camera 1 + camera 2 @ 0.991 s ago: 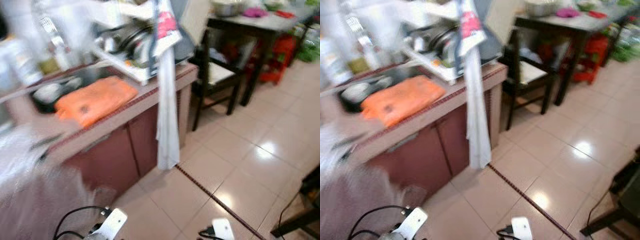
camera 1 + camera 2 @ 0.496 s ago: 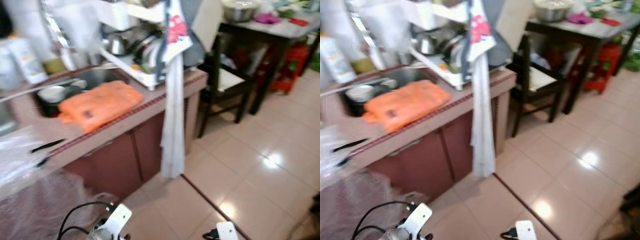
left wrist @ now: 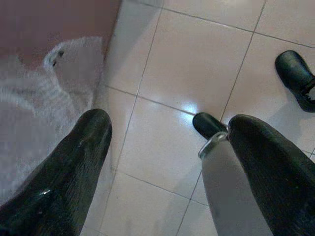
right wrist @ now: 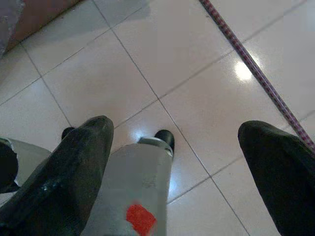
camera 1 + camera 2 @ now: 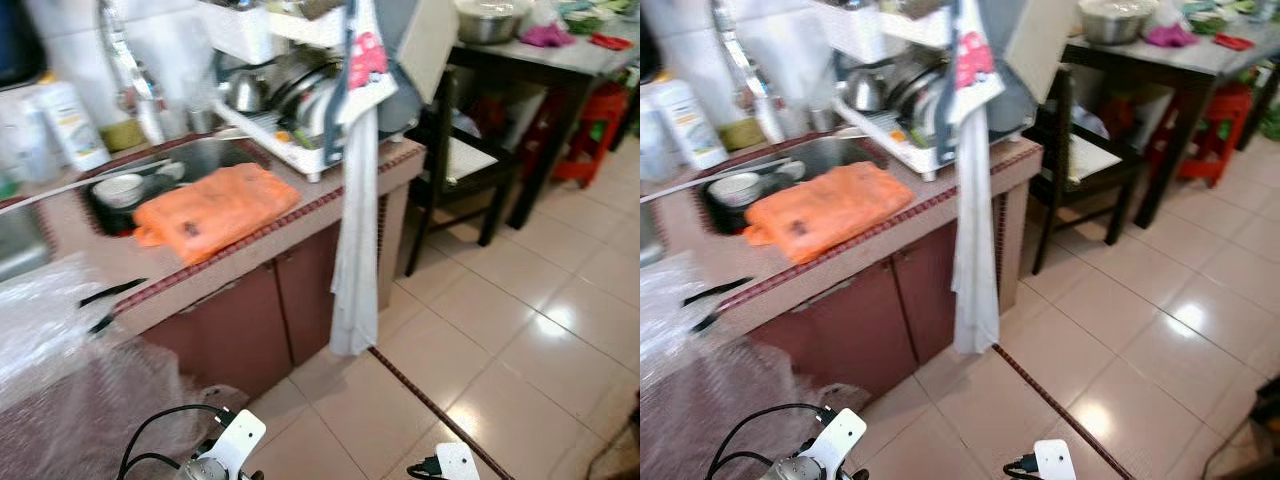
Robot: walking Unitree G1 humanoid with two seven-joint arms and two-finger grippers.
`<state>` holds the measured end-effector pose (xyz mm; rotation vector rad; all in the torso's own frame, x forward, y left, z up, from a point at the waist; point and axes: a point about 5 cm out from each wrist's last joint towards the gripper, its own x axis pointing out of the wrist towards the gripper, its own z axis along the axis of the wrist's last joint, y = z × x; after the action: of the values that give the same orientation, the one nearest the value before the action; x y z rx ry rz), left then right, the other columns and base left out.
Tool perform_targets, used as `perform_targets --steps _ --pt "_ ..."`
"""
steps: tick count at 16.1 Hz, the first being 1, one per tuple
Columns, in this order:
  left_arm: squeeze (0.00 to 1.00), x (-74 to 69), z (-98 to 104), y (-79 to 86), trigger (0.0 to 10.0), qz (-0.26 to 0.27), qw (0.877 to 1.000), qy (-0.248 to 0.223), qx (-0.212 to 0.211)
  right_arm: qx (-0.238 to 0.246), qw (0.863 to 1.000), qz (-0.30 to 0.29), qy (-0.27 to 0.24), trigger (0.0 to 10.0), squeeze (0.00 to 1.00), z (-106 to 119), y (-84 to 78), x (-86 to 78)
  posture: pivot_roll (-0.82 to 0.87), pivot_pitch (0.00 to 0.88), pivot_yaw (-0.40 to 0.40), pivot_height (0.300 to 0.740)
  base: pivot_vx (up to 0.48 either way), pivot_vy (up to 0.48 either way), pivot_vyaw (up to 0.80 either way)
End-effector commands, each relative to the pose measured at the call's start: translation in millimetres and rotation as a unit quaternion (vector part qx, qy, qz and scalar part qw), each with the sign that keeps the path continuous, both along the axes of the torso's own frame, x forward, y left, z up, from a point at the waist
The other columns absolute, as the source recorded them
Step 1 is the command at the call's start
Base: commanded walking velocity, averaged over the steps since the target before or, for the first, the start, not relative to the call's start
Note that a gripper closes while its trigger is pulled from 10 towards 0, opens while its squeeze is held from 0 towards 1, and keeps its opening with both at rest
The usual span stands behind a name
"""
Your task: Kitchen organization
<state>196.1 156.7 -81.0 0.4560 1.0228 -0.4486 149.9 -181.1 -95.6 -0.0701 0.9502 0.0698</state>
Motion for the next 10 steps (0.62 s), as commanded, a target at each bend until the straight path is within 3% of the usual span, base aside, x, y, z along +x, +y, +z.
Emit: perform_targets --steps 1,10 --pt "0.0 3.3 1.8 2.2 10.0 -0.002 1.0 -0.003 0.002 0.003 1.0 0.002 0.015 10.0 0.0 -3.2 3.5 -6.3 -0.17 0.0 0.079 0.74 0.0 -0.266 0.0" --pt "0.0 -1.7 -0.7 4.2 10.0 0.001 1.0 0.004 0.007 0.003 1.0 0.008 0.016 10.0 0.0 -3.8 5.9 -7.6 -0.16 0.0 0.078 0.74 0.0 -0.335 0.0"
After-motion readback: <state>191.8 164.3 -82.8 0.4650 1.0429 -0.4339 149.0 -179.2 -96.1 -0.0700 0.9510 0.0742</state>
